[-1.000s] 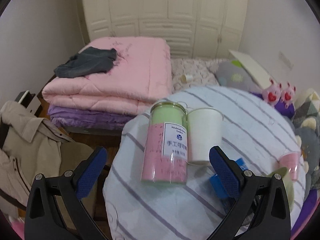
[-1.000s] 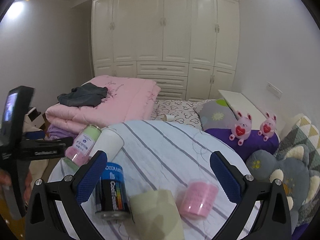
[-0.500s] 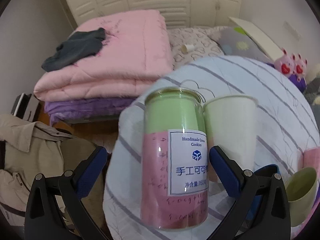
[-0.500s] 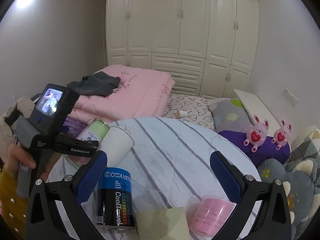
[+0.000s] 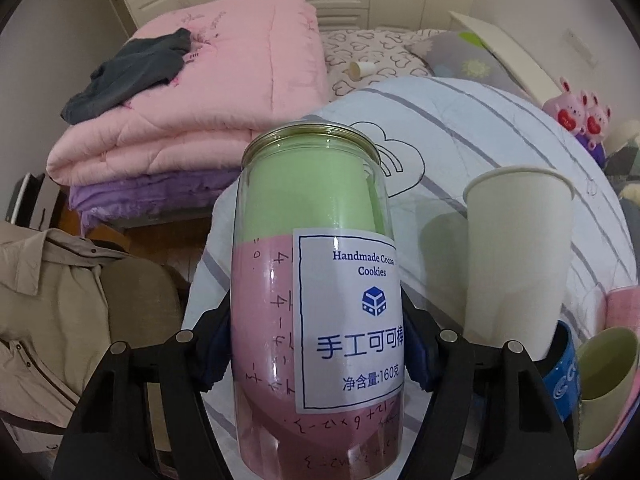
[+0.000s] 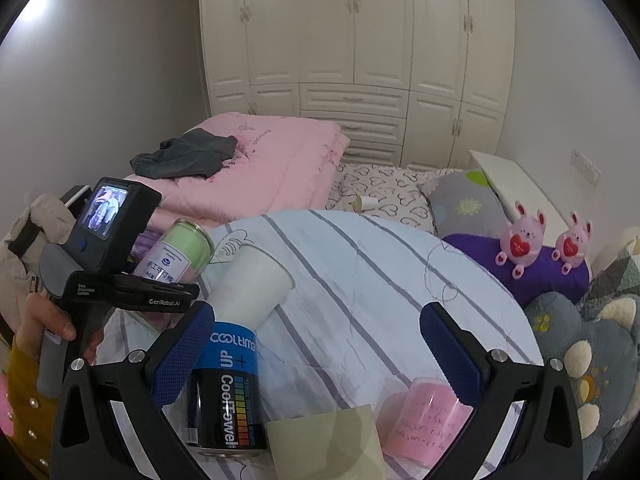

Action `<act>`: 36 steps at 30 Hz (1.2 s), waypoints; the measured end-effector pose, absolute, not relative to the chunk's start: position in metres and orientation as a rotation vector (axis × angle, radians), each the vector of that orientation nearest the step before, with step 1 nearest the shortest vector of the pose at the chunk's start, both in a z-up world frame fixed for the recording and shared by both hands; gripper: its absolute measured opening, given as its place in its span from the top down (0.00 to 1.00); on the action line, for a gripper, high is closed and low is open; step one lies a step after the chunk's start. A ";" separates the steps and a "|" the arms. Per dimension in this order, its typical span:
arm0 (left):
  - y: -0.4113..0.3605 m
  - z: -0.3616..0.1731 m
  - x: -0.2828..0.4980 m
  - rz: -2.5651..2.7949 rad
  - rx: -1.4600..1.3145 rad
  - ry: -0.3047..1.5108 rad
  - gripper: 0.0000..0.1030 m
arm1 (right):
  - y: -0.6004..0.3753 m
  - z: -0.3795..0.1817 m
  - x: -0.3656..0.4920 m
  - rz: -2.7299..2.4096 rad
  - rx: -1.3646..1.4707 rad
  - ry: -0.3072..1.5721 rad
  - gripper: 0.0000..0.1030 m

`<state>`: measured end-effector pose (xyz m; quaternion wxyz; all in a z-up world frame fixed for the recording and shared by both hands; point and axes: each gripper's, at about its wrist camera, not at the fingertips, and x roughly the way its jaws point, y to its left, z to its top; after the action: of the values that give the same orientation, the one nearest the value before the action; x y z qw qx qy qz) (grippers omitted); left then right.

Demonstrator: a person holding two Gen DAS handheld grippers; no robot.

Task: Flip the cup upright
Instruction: 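Move the left gripper to the pink-and-green cookie jar and grasp it, then lift the cookie jar with the left gripper toward the right gripper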

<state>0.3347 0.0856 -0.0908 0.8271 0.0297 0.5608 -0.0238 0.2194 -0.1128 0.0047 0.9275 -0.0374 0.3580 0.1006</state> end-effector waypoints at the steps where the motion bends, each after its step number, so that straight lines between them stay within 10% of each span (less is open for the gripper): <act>1: 0.086 -0.091 0.334 -0.051 0.059 1.191 0.31 | -0.115 0.004 0.219 0.204 -0.073 0.734 0.00; 36: 0.047 0.004 0.177 -0.069 0.001 0.989 0.31 | -0.158 0.046 0.116 0.137 -0.074 0.655 0.00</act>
<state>0.1770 0.0468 0.0044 0.8797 0.0007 0.4745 -0.0331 0.1156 -0.1580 0.0457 0.9439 -0.0364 0.3212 0.0673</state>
